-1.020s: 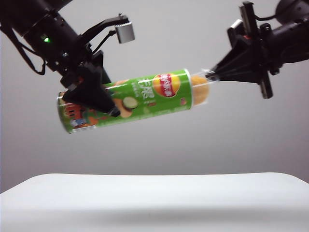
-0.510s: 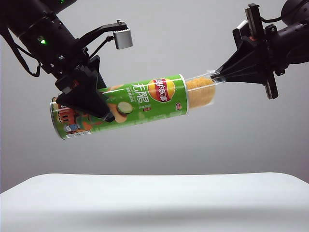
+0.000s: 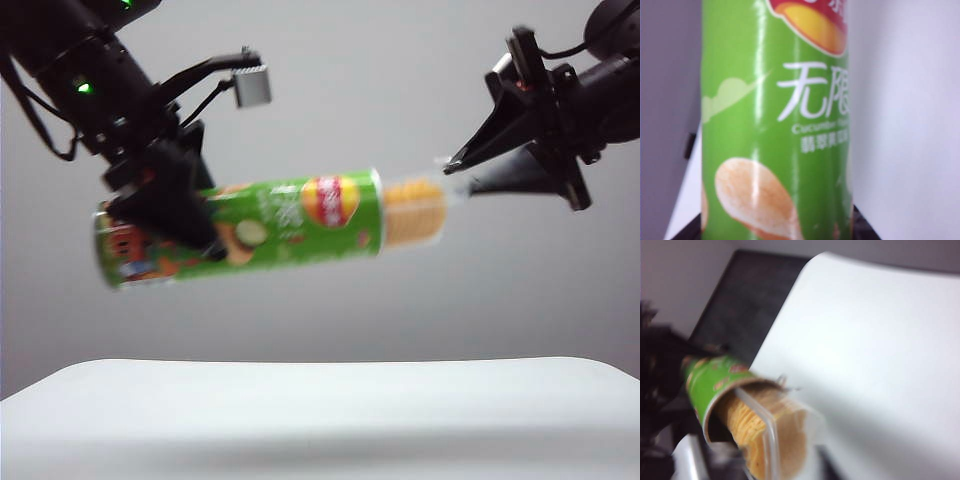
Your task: Pick up the green tub of chips from the desk, pull out the transparent container with the chips inside partially, and then place the chips back on the desk.
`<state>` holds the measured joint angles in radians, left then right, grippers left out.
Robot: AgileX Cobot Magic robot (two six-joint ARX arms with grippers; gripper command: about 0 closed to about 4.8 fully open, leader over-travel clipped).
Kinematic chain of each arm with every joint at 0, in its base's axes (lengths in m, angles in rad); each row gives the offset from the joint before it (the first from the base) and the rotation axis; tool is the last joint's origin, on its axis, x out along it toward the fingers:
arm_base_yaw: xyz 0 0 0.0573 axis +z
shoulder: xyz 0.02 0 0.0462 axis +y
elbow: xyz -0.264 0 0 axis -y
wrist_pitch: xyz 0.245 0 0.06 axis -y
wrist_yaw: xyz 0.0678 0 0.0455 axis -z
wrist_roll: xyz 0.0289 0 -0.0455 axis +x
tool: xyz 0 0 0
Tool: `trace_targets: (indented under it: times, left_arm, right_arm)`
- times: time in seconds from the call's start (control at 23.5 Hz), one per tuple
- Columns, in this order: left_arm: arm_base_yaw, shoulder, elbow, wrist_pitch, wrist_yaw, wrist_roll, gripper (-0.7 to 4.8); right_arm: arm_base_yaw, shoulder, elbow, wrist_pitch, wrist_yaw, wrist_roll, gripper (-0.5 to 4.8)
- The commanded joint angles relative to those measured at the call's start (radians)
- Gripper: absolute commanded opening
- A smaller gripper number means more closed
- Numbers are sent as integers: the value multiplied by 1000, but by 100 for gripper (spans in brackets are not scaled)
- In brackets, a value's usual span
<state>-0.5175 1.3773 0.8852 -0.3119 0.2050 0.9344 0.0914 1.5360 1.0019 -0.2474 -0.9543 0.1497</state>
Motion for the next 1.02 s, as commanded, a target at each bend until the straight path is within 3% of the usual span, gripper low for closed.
trace_targets:
  times: [0.04,0.51,1.02]
  left_arm:
    - [3,-5,-3,6,20,7,268]
    - [3,40,-21,-52,114,7,268]
    - [3,314,-48,100,157,27,278]
  right_arm:
    - [-4,-5,6,28,-17,0,475]
    - [-4,-14,12,72,-9,0,479]
    - [-3,-15,12,41,-22,7,479]
